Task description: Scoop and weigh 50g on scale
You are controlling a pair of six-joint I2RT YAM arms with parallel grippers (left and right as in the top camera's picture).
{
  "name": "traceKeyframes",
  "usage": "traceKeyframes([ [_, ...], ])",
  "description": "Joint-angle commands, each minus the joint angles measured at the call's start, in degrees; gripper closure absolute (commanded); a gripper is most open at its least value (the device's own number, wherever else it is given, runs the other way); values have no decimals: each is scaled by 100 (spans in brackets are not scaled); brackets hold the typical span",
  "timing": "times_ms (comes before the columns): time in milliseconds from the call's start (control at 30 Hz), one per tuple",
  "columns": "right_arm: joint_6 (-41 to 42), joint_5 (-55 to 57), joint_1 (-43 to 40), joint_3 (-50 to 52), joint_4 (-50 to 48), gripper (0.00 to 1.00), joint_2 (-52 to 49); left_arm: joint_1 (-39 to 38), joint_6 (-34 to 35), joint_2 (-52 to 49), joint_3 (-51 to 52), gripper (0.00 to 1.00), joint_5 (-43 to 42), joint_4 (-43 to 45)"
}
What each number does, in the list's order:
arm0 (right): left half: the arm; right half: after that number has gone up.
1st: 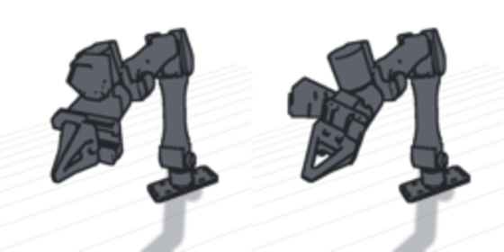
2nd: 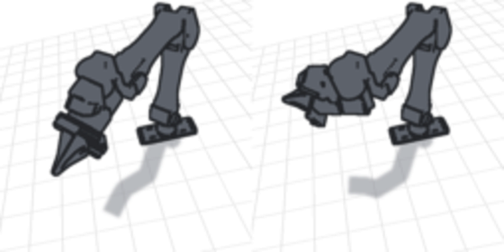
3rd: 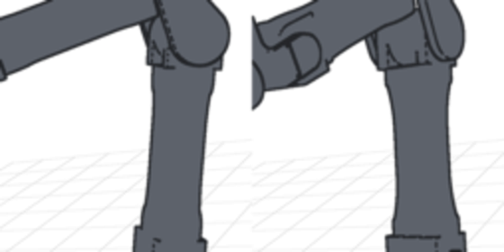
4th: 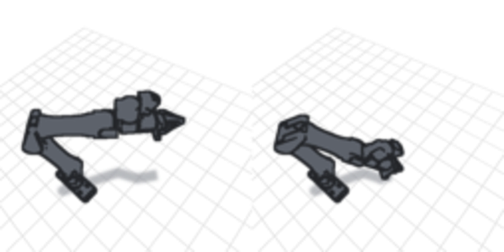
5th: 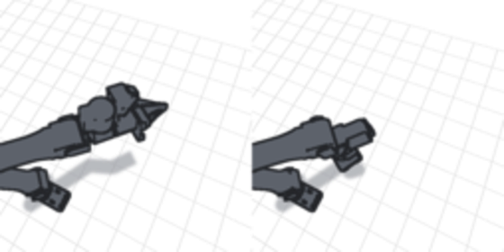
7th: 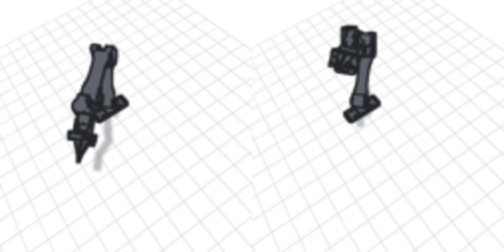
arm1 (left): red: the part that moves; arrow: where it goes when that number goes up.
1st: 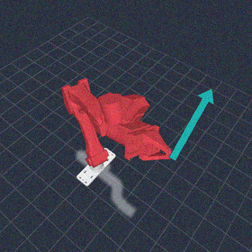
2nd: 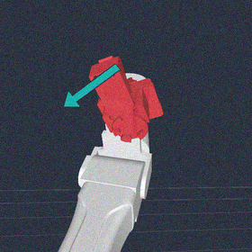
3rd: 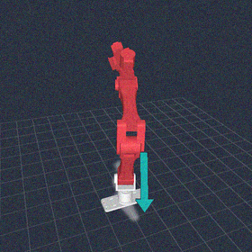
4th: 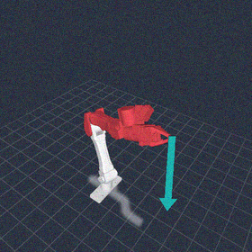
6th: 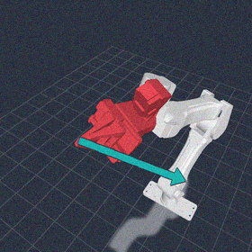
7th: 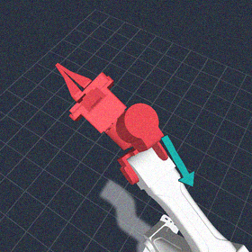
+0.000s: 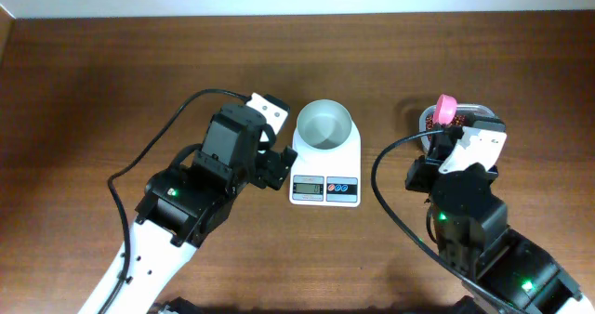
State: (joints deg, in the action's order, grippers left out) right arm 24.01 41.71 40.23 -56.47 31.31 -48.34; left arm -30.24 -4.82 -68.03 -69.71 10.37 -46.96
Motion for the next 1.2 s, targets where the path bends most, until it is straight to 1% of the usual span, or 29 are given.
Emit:
traceKeyframes([
  [0,70,-369,-26,-404,367,96,-4,31,0,24,-72,1,39,-31],
  [67,306,-839,-387,-721,975,96,-92,31,0,24,-72,1,39,-31],
  [133,302,-1784,-1014,-1086,1659,96,-302,31,0,24,-72,1,39,-31],
  [200,299,-2822,-1762,-1362,2170,96,-595,31,0,24,-72,1,39,-31],
  [267,299,-3661,-2330,-1526,2540,96,-901,31,0,24,-72,1,37,-31],
  [300,295,-4374,-2841,-1639,2903,96,-1231,31,0,24,-72,1,39,-31],
  [333,160,-4970,-3178,-1705,3126,96,-1499,31,0,24,-72,1,37,-33],
  [400,-238,-6043,-3622,-1727,3287,96,-1908,31,0,24,-72,1,37,-72],
  [467,-323,-6953,-3987,-1727,3303,96,-2297,31,0,24,-72,1,37,-140],
  [567,-315,-7370,-4310,-1727,3300,96,-2483,31,0,24,-72,1,37,-328],
  [667,-299,-7449,-4411,-1727,3300,96,-2472,31,0,24,-72,1,-28,-446],
  [833,-302,-7449,-4411,-1727,3300,96,-2472,63,-4,24,-111,1,-822,-498],
  [867,-302,-7449,-4411,-1727,3300,96,-2472,245,-254,24,-293,1,-1259,-769],
  [933,-302,-7449,-4411,-1727,3300,96,-2474,647,-726,24,-693,1,-1738,-1274],
  [1033,-302,-7447,-4411,-1727,3292,96,-2474,1727,-1357,24,-1668,1,-2400,-2363],
  [1133,-302,-7447,-4411,-1727,3292,96,-2474,2116,-1462,24,-1849,1,-2546,-2645],
  [1167,-302,-7447,-4411,-1727,3292,96,-2474,2140,-1589,4,-1847,1,-2804,-2723],
])
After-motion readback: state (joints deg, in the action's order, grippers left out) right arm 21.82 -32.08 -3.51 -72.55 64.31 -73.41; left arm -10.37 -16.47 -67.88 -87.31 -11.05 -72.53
